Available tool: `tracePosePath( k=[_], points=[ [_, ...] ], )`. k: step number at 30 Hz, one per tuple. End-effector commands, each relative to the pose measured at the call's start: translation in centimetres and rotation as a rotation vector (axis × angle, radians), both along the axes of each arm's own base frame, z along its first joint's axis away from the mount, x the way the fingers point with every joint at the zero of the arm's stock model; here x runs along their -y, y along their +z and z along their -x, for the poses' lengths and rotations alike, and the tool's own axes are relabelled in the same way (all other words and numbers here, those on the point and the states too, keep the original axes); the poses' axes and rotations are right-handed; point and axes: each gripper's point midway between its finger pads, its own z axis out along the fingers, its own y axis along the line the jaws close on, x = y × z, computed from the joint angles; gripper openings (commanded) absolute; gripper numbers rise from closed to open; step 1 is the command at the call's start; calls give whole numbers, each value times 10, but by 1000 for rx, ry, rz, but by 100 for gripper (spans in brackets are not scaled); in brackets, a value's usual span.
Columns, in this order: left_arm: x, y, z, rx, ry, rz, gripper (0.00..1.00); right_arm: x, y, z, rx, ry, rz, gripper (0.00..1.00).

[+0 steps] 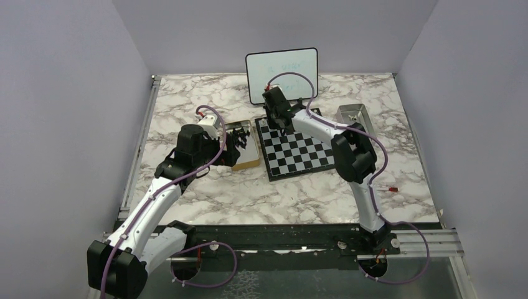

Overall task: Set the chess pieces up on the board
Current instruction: Place the chess piece on the chessboard.

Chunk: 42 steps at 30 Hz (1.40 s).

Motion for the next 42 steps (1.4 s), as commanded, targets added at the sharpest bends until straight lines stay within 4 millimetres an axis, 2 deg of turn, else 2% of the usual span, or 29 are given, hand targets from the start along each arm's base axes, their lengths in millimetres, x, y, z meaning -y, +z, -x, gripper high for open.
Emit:
tracePosePath(
  k=[1,11,21,36,42],
  points=[
    [-2,3,1,26,2,-9,99,-7,-1,-2,-20,1,-20,16],
    [-3,3,1,26,4,-9,99,-5,-12,4,-55,3,-7,19],
    [-3,3,0,25,4,-10,99,-6,-3,3,-45,5,-20,29],
    [-3,3,1,25,5,-8,99,-12,40,5,-7,27,-77,35],
    [-4,5,2,34,6,-6,99,2,70,5,49,-2,-59,36]
  ],
)
